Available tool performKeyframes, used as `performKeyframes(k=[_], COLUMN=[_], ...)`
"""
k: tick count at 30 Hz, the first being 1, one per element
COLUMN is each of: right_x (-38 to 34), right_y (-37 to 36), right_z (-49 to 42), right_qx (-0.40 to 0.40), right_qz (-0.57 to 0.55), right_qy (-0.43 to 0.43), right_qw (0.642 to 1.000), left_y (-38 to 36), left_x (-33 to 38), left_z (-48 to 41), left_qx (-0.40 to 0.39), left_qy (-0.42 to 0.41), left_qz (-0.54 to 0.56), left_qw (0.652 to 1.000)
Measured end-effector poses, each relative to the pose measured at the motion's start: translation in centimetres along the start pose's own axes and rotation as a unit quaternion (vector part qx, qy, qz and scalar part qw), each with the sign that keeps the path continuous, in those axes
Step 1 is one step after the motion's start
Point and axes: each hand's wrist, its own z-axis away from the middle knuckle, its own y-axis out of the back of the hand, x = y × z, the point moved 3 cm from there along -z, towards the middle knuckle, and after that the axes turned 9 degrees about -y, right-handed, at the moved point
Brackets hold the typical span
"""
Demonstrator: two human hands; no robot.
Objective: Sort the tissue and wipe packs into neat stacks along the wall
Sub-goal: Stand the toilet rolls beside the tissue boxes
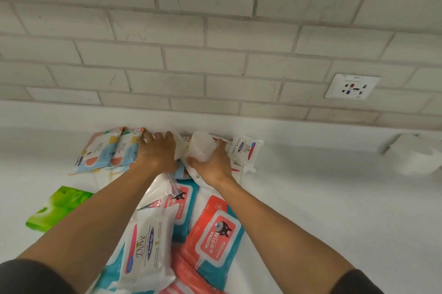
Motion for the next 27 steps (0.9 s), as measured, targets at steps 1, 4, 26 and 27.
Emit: performKeyframes(k=[1, 4, 26, 27], right_x=[0.0, -0.1, -0.2, -0.1], right_y=[0.0, -0.1, 2.5, 2.7], right_z=[-0.1, -0.2, 1.6, 1.7], right_qx=[-0.001, 0.001, 0.019, 0.021], right_qz=[-0.002, -0.012, -0.17, -0.174], right_qy=[-0.004, -0.011, -0.068, -0.068], right_qw=[1.0, 1.0, 0.983, 0.982], left_y=[-0.2, -0.5, -0.5, -0.3], left_x=[0.0, 0.1, -0.5, -0.5], left_z=[-0.2, -0.7, 0.2, 0.3], left_qx=[-0.002, 0.005, 0.129, 0.145], left_qy=[0.001, 0.008, -0.009, -0.013], left_qz=[0.009, 0.022, 0.098, 0.103], left_qw=[1.0, 1.0, 0.987, 0.984])
